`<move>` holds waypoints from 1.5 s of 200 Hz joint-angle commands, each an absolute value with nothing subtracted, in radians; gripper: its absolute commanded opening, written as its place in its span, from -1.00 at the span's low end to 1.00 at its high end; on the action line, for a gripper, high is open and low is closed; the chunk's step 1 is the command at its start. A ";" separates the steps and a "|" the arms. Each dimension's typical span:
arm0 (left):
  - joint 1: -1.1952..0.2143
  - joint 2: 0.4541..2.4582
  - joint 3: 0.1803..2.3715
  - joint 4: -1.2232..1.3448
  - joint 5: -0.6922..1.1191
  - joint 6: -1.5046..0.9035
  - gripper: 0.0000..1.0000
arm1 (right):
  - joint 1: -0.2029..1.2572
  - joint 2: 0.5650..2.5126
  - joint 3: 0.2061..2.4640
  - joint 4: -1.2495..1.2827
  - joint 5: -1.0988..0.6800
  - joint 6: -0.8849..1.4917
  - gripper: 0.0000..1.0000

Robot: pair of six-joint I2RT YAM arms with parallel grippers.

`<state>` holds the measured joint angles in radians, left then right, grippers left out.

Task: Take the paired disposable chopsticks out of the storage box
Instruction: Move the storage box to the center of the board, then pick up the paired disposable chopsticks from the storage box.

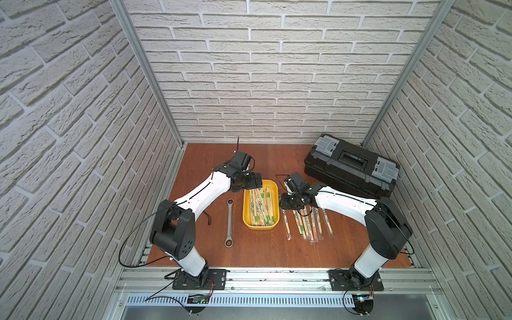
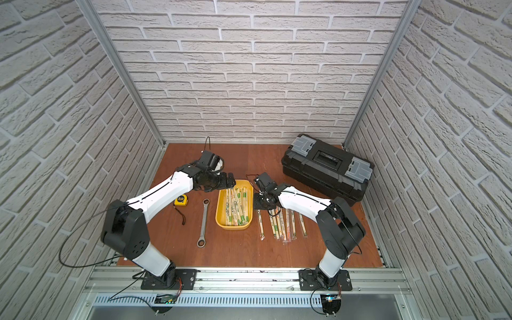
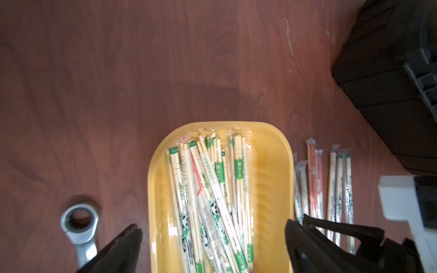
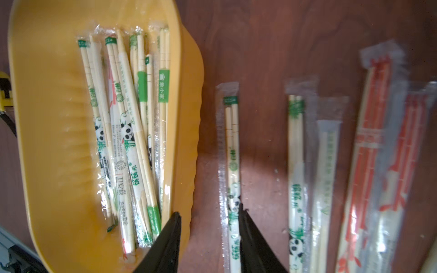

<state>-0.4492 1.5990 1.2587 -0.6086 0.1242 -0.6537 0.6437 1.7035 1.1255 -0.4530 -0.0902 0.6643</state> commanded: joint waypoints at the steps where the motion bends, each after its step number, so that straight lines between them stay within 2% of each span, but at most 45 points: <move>1: -0.408 1.549 1.226 -0.607 0.100 -0.631 0.97 | 0.687 1.719 1.200 -0.453 -0.089 0.657 -0.17; 50: -0.334 1.498 1.173 -0.604 0.097 -0.616 0.96 | 0.696 1.684 1.266 -0.602 0.038 0.636 -0.17; 79: -0.290 1.483 1.140 -0.593 0.102 -0.615 0.96 | 0.702 1.658 1.320 -0.613 0.000 0.612 -0.17; 174: -0.096 1.438 1.042 -0.564 0.152 -0.623 0.96 | 0.776 2.066 1.708 -0.650 -0.145 0.615 -0.22; 225: -0.080 1.424 1.019 -0.548 0.180 -0.623 0.96 | 0.784 2.219 1.855 -0.679 -0.149 0.615 -0.34; 300: -0.080 1.438 1.009 -0.525 0.211 -0.633 0.96 | 0.782 2.322 1.955 -0.708 -0.145 0.611 -0.48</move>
